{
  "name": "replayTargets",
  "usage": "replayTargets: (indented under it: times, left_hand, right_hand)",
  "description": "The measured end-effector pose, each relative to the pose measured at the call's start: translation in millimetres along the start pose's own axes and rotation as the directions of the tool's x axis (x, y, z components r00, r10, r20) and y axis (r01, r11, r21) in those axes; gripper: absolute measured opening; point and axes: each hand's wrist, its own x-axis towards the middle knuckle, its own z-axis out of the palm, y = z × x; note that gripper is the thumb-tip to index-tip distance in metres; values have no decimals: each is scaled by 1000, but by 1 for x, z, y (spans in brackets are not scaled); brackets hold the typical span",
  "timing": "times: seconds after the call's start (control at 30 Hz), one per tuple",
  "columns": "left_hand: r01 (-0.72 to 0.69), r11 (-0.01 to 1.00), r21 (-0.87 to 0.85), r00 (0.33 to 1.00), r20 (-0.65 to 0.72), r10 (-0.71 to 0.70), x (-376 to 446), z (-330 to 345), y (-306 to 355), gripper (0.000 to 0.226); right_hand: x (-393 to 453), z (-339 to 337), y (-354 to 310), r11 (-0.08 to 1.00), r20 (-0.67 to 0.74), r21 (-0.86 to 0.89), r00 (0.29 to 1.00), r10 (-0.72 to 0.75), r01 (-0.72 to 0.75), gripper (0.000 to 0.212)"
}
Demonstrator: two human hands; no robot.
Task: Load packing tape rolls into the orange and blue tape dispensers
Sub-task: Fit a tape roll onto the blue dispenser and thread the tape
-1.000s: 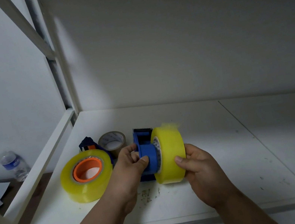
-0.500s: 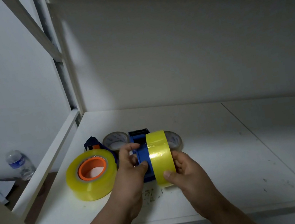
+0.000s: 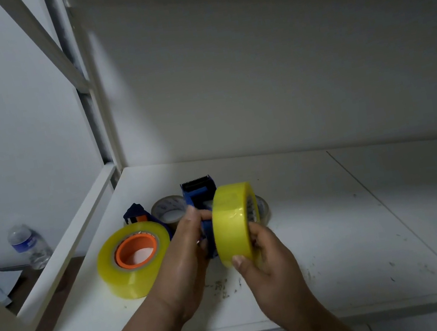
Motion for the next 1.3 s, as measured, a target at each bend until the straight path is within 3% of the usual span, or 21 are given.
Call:
replayTargets:
  times: [0.07, 0.13, 0.23, 0.37, 0.5, 0.53, 0.6, 0.67, 0.7, 0.77, 0.8, 0.87, 0.93, 1.0, 1.1, 1.23, 1.3]
  left_hand:
    - [-15, 998, 61, 999, 34, 13, 0, -2, 1, 54]
    - [-10, 996, 85, 999, 50, 5, 2, -5, 2, 50]
    - [-5, 991, 134, 998, 68, -4, 4, -5, 1, 63]
    - [-21, 978, 206, 1000, -9, 23, 1, 3, -2, 75]
    - [-59, 991, 116, 985, -152, 77, -2, 4, -3, 56]
    - [-62, 997, 37, 982, -174, 68, -1, 2, -2, 52]
    - [-42, 988, -146, 987, -158, 18, 0, -6, 1, 53]
    - [-6, 971, -238, 996, -90, -16, 0, -14, 8, 60]
    - [5, 966, -259, 999, -35, -15, -1, -17, 11, 60]
    - [40, 956, -292, 996, 85, -15, -5, -19, 16, 65]
    - [68, 947, -314, 990, 138, -26, -8, -18, 17, 70]
    - [118, 927, -356, 972, 234, -34, -12, -15, 18, 71]
    - [130, 920, -370, 953, 301, -13, -15, -12, 21, 63]
    - [135, 916, -377, 950, 312, -11, -16, -11, 24, 70]
    - [138, 908, -395, 945, 326, -2, -16, -10, 27, 78]
    - [126, 901, -415, 947, 321, 16, -15, -14, 26, 48]
    - [142, 891, -431, 946, 323, 5, -14, -15, 26, 43]
  right_hand:
    - [2, 0, -1, 996, -7, 84, 1000, 20, -20, 46]
    - [0, 0, -3, 998, -2, 47, 999, -41, 41, 43]
    - [-5, 3, -3, 993, 10, -25, 993, -119, 119, 42]
    - [-8, 9, -3, 963, 73, -97, 967, -244, 250, 46]
    - [-6, 3, -12, 944, 158, -142, 948, -277, 299, 47]
    - [-5, -1, -12, 937, 110, -133, 944, -310, 323, 44]
    - [4, -13, -11, 952, -136, -89, 944, -302, 292, 28]
    - [19, -25, -8, 991, -361, 127, 932, 8, 41, 16]
    - [28, -29, -5, 946, -328, 290, 914, 239, -144, 17]
    - [40, -31, 5, 714, -9, 536, 842, 539, -451, 26]
    - [41, -31, 8, 579, 176, 618, 811, 558, -532, 33]
    - [36, -27, 11, 339, 464, 721, 785, 411, -604, 44]
    - [29, -24, 14, 194, 539, 770, 782, 313, -608, 50]
    - [27, -22, 16, 218, 527, 777, 799, 290, -591, 45]
    - [28, -21, 21, 355, 480, 749, 827, 292, -560, 34]
    - [32, -25, 21, 435, 449, 725, 845, 291, -534, 33]
    - [35, -27, 23, 445, 455, 715, 842, 290, -539, 31]
